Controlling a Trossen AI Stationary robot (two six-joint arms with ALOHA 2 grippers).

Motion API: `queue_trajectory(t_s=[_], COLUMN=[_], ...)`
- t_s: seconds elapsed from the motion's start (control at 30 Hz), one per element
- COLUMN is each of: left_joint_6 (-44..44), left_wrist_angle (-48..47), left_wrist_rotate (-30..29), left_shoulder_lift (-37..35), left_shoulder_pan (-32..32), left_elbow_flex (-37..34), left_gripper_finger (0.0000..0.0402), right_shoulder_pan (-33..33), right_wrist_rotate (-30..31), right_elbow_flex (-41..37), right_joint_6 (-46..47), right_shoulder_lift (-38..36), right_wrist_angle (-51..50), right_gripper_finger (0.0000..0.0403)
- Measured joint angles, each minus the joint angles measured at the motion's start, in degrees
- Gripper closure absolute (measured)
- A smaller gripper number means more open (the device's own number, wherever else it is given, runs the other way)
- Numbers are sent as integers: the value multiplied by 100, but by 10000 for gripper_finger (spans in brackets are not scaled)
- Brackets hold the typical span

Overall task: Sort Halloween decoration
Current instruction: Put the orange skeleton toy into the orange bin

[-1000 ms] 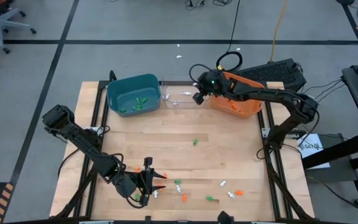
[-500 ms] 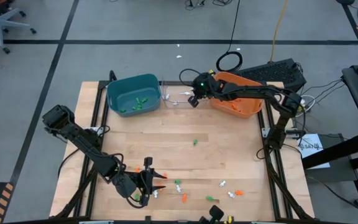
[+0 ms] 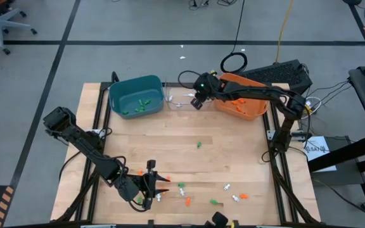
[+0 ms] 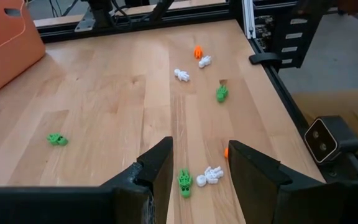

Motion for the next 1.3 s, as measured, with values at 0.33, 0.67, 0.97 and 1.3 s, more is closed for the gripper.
queue_trajectory(t_s=[0.33,0.67,0.97,1.3], left_joint_6=[-11,-13,-250,-4050], left_wrist_angle=[-68,-298,-355,-2687], left_wrist_rotate=[0,181,377,234], left_shoulder_lift=[0,381,487,401], left_shoulder_pan=[-17,-311,-567,-546], left_elbow_flex=[0,-4,-4,1], left_gripper_finger=[249,263,303,311], right_shoulder_pan=[1085,3713,5572,6297], right_wrist_rotate=[-48,10,210,880], right_elbow_flex=[138,-461,-1973,-2937], right_joint_6=[37,677,915,1574], right_shoulder_lift=[-1263,-1885,-1872,-1875], right_wrist_angle=[-1282,-1742,14,1116], right_gripper_finger=[269,269,269,269])
